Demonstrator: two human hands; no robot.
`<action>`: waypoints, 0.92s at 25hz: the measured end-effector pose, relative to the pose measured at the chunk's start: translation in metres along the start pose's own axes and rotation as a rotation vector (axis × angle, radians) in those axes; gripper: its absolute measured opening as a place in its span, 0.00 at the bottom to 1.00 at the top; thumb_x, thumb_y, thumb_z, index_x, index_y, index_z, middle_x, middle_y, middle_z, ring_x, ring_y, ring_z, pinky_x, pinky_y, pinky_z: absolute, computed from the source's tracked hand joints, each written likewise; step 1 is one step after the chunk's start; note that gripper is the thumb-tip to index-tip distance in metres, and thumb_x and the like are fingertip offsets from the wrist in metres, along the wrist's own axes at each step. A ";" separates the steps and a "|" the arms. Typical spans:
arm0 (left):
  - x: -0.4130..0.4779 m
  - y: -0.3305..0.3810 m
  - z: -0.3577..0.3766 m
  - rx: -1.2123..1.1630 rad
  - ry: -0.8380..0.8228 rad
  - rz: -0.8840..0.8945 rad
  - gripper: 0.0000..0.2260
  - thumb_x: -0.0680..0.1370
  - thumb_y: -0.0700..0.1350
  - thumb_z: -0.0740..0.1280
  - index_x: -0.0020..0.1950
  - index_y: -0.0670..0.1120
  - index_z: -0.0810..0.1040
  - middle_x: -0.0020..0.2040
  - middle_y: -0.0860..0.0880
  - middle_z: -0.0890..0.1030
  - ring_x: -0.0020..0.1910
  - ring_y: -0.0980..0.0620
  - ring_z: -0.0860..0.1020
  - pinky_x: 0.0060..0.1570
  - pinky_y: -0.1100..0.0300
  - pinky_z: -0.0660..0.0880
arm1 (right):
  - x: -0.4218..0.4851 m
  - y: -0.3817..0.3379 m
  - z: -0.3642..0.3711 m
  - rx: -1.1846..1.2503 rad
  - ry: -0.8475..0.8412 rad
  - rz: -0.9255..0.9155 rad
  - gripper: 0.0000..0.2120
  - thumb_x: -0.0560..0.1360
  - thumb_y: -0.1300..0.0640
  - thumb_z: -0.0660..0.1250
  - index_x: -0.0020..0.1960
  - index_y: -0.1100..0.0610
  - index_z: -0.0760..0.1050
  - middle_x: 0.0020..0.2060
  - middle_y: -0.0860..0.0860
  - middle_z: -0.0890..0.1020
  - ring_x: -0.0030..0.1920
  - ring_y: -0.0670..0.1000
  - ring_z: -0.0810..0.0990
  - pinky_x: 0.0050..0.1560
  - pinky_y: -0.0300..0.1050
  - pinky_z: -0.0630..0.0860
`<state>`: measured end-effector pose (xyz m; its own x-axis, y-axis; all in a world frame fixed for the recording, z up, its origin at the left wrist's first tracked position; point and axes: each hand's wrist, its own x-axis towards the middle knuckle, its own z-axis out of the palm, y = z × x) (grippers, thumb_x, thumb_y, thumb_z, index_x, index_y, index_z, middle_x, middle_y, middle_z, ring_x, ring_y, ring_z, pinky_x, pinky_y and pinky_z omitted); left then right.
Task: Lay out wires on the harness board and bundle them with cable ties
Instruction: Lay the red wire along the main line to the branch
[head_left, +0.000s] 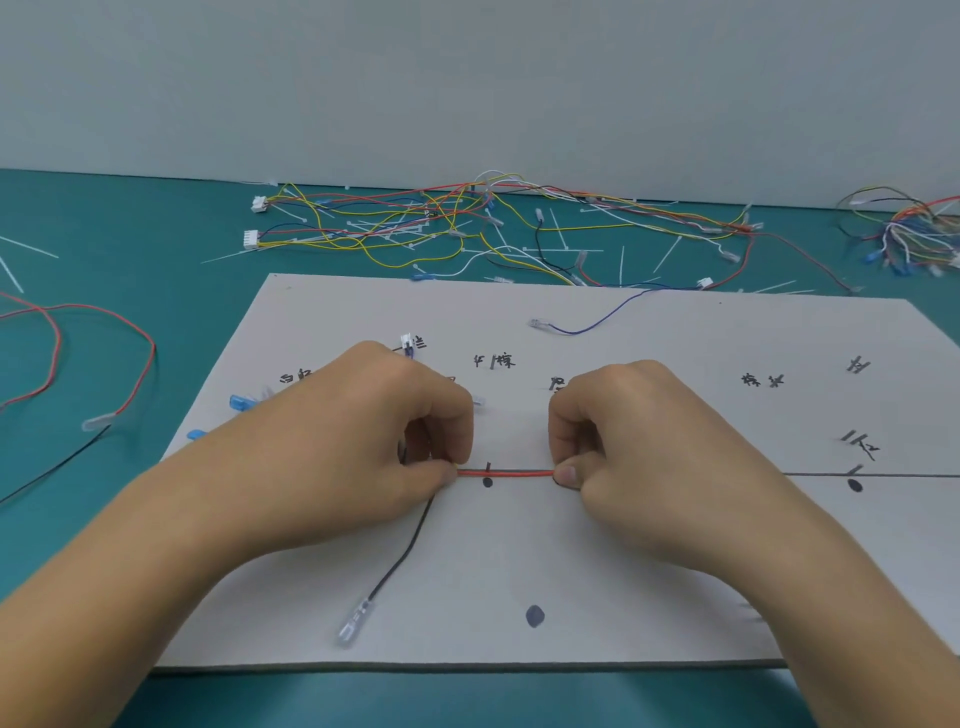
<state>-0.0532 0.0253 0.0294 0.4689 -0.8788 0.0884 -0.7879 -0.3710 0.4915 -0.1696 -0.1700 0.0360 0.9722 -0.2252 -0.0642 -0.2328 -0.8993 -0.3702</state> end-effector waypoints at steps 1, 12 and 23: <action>0.000 0.001 0.000 -0.007 -0.006 0.000 0.07 0.72 0.41 0.74 0.39 0.53 0.82 0.34 0.58 0.81 0.38 0.58 0.81 0.37 0.69 0.74 | 0.000 0.000 0.000 -0.002 -0.001 -0.006 0.08 0.70 0.60 0.71 0.36 0.52 0.75 0.35 0.45 0.77 0.38 0.50 0.78 0.39 0.49 0.79; -0.002 -0.015 -0.014 0.041 -0.061 -0.107 0.03 0.63 0.47 0.71 0.34 0.54 0.79 0.31 0.60 0.79 0.31 0.60 0.78 0.28 0.70 0.71 | 0.004 -0.015 0.016 0.074 0.037 -0.094 0.07 0.73 0.57 0.73 0.39 0.52 0.76 0.37 0.44 0.77 0.43 0.50 0.76 0.44 0.50 0.78; -0.012 -0.031 -0.025 -0.006 -0.144 -0.172 0.07 0.66 0.48 0.72 0.41 0.60 0.83 0.35 0.60 0.82 0.33 0.59 0.79 0.31 0.69 0.74 | -0.001 0.003 -0.013 0.200 -0.056 0.031 0.06 0.75 0.52 0.74 0.40 0.47 0.82 0.30 0.32 0.78 0.31 0.35 0.75 0.28 0.34 0.65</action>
<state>-0.0244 0.0548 0.0352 0.5344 -0.8365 -0.1214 -0.6986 -0.5179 0.4937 -0.1718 -0.1778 0.0470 0.9657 -0.2256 -0.1284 -0.2588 -0.7985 -0.5435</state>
